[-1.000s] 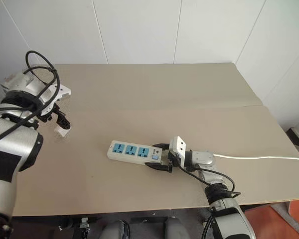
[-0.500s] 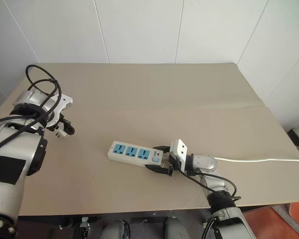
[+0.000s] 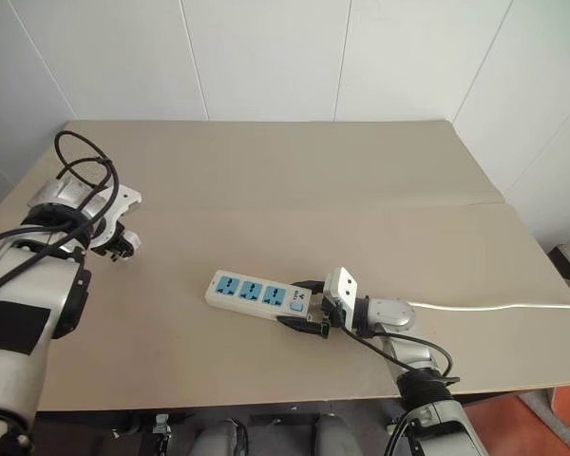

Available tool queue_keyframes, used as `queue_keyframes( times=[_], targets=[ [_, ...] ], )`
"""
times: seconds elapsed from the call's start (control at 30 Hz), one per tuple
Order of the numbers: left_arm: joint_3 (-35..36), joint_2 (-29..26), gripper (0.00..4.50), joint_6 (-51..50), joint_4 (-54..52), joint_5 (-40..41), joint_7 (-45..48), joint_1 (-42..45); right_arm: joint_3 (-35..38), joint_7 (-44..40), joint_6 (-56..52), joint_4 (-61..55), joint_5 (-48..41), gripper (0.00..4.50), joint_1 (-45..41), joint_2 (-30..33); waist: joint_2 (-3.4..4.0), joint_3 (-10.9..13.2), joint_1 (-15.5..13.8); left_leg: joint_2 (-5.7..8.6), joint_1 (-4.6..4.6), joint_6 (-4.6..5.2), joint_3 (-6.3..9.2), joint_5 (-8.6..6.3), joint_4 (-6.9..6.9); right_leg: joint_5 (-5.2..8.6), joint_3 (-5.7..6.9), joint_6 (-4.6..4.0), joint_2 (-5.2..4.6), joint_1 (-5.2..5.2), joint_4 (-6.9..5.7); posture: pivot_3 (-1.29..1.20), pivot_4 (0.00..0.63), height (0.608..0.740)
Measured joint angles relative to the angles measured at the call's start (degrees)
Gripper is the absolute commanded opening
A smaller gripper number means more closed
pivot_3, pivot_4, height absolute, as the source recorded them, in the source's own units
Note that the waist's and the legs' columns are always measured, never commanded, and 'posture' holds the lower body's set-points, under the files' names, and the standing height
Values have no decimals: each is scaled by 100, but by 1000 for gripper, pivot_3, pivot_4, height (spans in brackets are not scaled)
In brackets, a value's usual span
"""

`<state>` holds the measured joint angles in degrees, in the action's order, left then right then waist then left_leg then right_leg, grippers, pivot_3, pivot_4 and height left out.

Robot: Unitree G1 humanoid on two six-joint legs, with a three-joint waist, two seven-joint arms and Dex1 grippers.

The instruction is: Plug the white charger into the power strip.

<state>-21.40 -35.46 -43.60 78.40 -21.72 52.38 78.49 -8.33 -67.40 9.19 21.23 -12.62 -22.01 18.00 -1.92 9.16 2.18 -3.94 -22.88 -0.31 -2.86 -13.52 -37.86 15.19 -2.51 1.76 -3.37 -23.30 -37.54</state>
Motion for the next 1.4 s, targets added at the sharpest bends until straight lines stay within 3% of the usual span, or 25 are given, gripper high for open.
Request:
queue_keyframes(
  times=[0.3, 0.53, 0.63, 0.8, 0.93, 1.07, 1.4],
  targets=[
    [-1029, -589, 1043, 1961, -315, -881, 2328, 173, -11, 2, -31, -6, -8, 3416, -7, -3, 0, 0, 9, 0, -1, 0, -3, 0, 0, 0, -1, 0, 1, 0, 3, 0, 150, 740],
    [-979, -977, 1043, 3423, -1307, -685, 3617, -41, -10, 3, -70, -3, -9, 3416, -12, -2, 1, -1, 1, -2, 3, 0, -4, 0, -1, 1, -4, 0, -1, 3, -2, 0, 150, 740],
    [-1118, -1114, 1043, 3476, -2460, 98, 3911, -686, -37, 3, -96, -12, -5, 3416, -29, -29, 1, -1, 33, -6, 4, 1, -3, 0, -2, 0, -9, 0, 0, 2, -4, 0, 150, 740],
    [-2003, -2101, 1043, 2671, -5131, 1562, 3983, -1546, -36, 6, -119, -51, -6, 3416, -8, -20, 1, -1, 34, -7, 1, 1, -1, 0, -2, 0, -15, 0, 1, -2, -7, 0, 150, 740],
    [-2150, -2335, 1043, 2317, -5958, 1720, 3992, -1867, -20, 76, -175, -62, -6, 3416, 14, -12, 1, -1, -10, -5, 10, 2, -2, 0, -8, 1, -14, 0, 2, 4, -7, 0, 150, 740],
    [-2141, -2311, 1043, 2228, -6136, 1321, 3893, -2151, -43, 126, -217, -172, -5, 3416, 98, -13, 1, -1, -15, -5, 16, 2, -1, 1, -20, 4, -16, -3, 6, 4, -8, 0, 150, 740],
    [-1582, -2440, 4077, 2331, -6930, 638, 3724, -3031, -34, 161, -316, -272, -4, 3416, 151, 10, 2, -3, -52, -5, 23, 2, -4, 1, -22, 4, -22, -4, 6, 6, -13, 0, 150, 740]
  ],
)
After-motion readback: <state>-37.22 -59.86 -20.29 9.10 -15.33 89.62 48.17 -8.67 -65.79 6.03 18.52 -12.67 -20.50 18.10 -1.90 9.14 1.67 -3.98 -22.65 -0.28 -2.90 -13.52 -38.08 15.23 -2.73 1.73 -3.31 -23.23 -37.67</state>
